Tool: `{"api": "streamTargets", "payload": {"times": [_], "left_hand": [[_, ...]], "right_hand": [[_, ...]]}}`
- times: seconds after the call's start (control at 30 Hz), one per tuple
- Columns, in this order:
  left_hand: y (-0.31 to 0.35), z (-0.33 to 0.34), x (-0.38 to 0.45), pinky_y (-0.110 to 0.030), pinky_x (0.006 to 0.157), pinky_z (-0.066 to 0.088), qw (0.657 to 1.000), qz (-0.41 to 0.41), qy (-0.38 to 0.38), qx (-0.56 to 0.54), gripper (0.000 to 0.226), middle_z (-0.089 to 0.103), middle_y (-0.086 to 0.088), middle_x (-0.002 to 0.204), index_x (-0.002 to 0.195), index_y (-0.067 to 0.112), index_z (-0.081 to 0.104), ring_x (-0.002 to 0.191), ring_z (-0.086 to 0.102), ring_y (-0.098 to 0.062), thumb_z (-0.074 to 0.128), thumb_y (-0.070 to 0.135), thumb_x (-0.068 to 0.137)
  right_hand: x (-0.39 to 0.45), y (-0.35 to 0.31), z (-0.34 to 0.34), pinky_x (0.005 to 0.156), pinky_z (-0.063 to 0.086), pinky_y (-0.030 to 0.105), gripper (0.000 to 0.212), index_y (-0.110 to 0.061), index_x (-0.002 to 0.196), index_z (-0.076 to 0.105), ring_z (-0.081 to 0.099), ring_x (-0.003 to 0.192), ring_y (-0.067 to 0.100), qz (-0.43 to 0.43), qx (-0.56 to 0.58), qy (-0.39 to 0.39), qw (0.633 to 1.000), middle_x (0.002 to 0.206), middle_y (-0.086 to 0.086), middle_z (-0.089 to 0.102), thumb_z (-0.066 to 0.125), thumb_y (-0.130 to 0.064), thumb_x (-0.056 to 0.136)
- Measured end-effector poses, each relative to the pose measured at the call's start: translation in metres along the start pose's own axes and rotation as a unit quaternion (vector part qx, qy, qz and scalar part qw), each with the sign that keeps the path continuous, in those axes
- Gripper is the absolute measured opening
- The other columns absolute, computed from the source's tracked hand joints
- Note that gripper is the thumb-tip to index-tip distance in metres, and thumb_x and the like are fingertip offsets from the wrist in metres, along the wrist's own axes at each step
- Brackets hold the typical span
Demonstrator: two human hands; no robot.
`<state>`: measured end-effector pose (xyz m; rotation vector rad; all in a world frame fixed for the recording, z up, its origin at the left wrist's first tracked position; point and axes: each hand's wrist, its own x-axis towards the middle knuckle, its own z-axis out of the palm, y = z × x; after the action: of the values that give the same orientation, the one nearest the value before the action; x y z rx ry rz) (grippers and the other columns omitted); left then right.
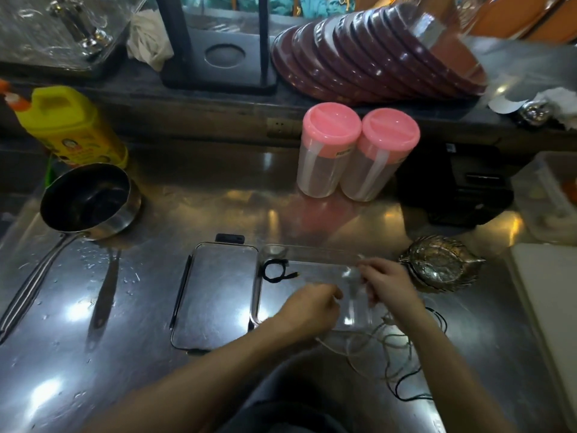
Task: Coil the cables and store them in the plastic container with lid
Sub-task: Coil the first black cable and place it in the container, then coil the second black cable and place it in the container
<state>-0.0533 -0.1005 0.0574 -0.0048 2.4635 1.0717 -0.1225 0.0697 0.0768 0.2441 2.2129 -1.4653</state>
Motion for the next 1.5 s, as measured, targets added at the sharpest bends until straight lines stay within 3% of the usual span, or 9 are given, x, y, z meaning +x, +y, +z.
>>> {"api": "streamTargets", "payload": {"times": [0.17,0.27,0.4,0.57,0.73,0.83,1.07,1.23,1.5], "left_hand": [[0.040,0.059,-0.017,-0.031,0.077,0.051,0.992,0.077,-0.097,-0.021,0.025,0.069,-0.009,0.114,0.119,0.015,0.064,0.099,0.066,-0.023,0.056,0.024,0.097],[0.048,0.091,-0.017,-0.037,0.076,0.052,0.987,0.122,-0.101,0.002,0.020,0.067,-0.015,0.103,0.104,0.006,0.066,0.092,0.064,-0.028,0.057,0.018,0.091],[0.039,0.131,-0.010,-0.036,0.087,0.047,0.986,0.149,-0.049,0.049,0.019,0.065,-0.010,0.108,0.101,0.020,0.061,0.101,0.058,-0.028,0.055,0.029,0.085],[0.026,0.156,-0.001,-0.037,0.081,0.045,0.980,0.112,-0.041,0.162,0.025,0.059,-0.011,0.116,0.102,0.018,0.059,0.107,0.054,-0.033,0.057,0.027,0.079],[0.016,0.166,0.005,-0.039,0.073,0.048,0.975,0.082,-0.003,0.205,0.007,0.058,-0.013,0.108,0.090,0.020,0.053,0.097,0.056,-0.035,0.050,0.021,0.083],[0.017,0.165,0.004,-0.038,0.069,0.051,0.979,0.070,0.019,0.190,0.012,0.058,-0.003,0.089,0.080,0.023,0.053,0.084,0.057,-0.025,0.048,0.019,0.090],[0.018,0.153,-0.003,-0.036,0.071,0.051,0.984,0.034,-0.004,0.172,0.013,0.060,-0.003,0.089,0.079,0.022,0.059,0.080,0.057,-0.023,0.050,0.030,0.084],[0.021,0.146,0.000,-0.043,0.087,0.053,0.979,0.005,-0.063,0.193,0.026,0.059,-0.004,0.110,0.098,0.023,0.063,0.096,0.059,-0.024,0.053,0.043,0.083],[0.018,0.151,-0.002,-0.037,0.087,0.052,0.984,-0.031,-0.072,0.161,0.032,0.053,-0.003,0.123,0.108,0.027,0.060,0.106,0.055,-0.023,0.067,0.043,0.081]], "right_hand": [[-0.033,0.047,-0.063,0.056,0.048,0.034,0.013,-0.010,0.105,0.075,0.058,0.058,0.014,-0.006,0.009,0.172,0.985,0.075,0.001,0.069,0.069,-0.011,0.094],[-0.054,0.083,-0.079,0.048,0.050,0.032,0.017,-0.017,0.110,0.073,0.058,0.050,0.010,0.022,-0.022,0.216,0.976,0.075,0.002,0.070,0.068,-0.014,0.093],[-0.079,0.126,-0.081,0.067,0.058,0.048,0.028,-0.036,0.116,0.063,0.067,0.070,0.021,0.054,-0.069,0.177,0.980,0.091,-0.001,0.071,0.067,-0.021,0.093],[-0.077,0.173,-0.067,0.090,0.053,0.040,0.044,-0.022,0.138,0.058,0.065,0.113,0.034,0.042,-0.251,0.070,0.965,0.129,0.011,0.065,0.061,-0.018,0.094],[-0.069,0.189,-0.052,0.081,0.048,0.040,0.029,-0.012,0.124,0.060,0.062,0.103,0.039,0.026,-0.317,0.032,0.948,0.116,0.018,0.061,0.048,-0.030,0.105],[-0.070,0.180,-0.052,0.069,0.039,0.032,0.034,-0.012,0.088,0.060,0.061,0.083,0.030,0.037,-0.272,0.061,0.960,0.081,0.006,0.060,0.044,-0.034,0.108],[-0.100,0.116,-0.094,0.049,0.036,0.021,0.041,-0.020,0.070,0.055,0.043,0.050,0.004,-0.068,0.016,0.207,0.976,0.057,-0.009,0.049,0.046,-0.032,0.108],[-0.119,0.051,-0.133,0.042,0.030,0.033,0.046,-0.019,0.068,0.053,0.037,0.047,0.019,-0.167,0.147,0.208,0.953,0.061,0.004,0.049,0.040,-0.031,0.110],[-0.138,-0.060,-0.160,0.041,0.029,0.032,0.044,-0.024,0.070,0.053,0.036,0.048,0.024,-0.323,0.183,0.171,0.912,0.059,0.006,0.044,0.036,-0.028,0.111]]}}
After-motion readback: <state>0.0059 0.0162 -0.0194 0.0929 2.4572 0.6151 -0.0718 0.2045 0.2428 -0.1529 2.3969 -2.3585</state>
